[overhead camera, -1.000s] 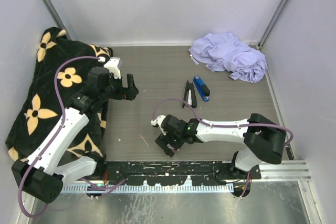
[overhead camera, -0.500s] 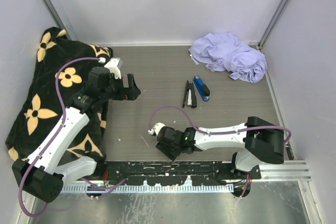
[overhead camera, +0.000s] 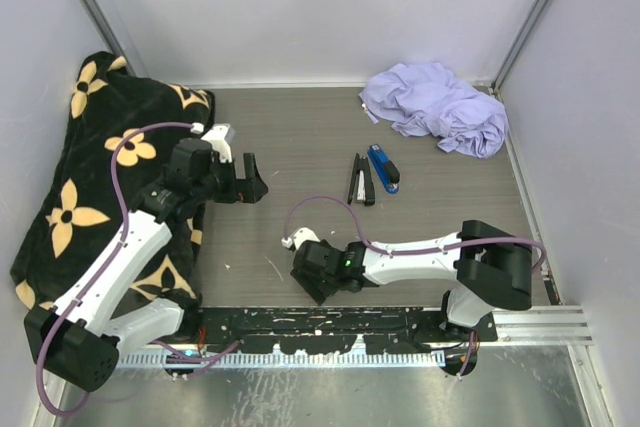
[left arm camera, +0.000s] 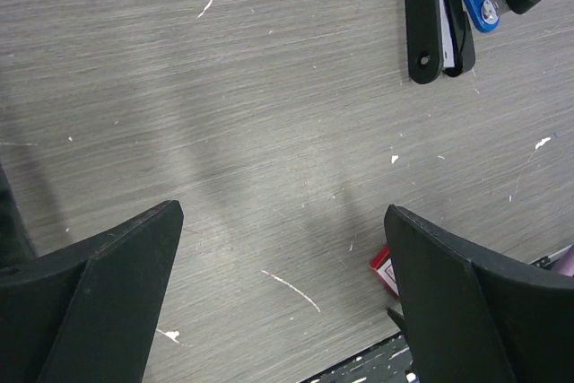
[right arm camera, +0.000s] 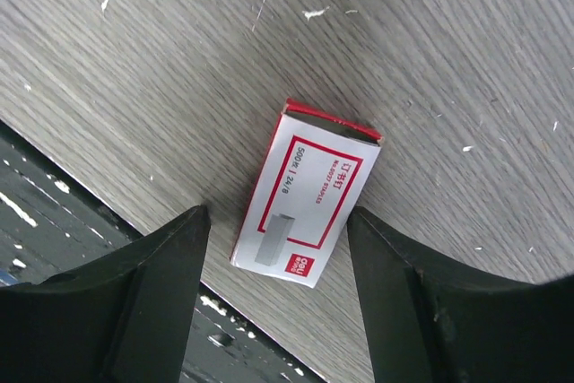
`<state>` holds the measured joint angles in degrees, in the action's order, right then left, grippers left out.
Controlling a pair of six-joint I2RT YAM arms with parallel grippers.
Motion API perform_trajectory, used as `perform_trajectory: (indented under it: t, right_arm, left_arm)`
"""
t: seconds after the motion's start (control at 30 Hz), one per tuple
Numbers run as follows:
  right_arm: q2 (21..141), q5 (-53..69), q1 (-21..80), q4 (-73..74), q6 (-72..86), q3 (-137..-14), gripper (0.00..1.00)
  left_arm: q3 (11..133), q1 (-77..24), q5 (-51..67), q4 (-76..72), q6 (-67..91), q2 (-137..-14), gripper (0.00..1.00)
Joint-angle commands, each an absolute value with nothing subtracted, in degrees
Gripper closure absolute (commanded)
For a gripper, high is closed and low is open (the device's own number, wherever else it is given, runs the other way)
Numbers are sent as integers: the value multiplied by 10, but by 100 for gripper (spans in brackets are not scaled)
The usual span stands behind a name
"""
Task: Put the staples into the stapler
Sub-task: Pick up the staple box from the center of the board.
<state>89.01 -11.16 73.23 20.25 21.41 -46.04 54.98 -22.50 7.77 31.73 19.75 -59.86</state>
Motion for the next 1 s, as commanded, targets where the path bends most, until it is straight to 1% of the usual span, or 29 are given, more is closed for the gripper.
perform_trajectory:
  t: [0.0,0.23,0.4,0.53,0.63,0.8,0.97]
  right_arm:
    - [933,-156,730,203,261,-469,34]
    - [929,-174,730,224,284,-463,49]
    - [911,-182,730,207,277,-447,55]
    - [882,-178,728,181,260,-434,58]
    - [851,-167,725,159,241,-419,58]
    - [778,-155,725,131,194,-395,56]
    - [710,-136,725,113,150,-383,56]
  left_arm:
    - [547,-227,82,309,204,-575,2]
    - [548,-227,87,309,206,-579,2]
    - [534,-227,95,310,224,-574,2]
    - [491,-227,116,309,256,-559,2]
    - [446,-227,173,296,290,-552,1]
    - [360,-227,294,235,366,-537,1]
    - [290,-228,420,152,450,-535,6]
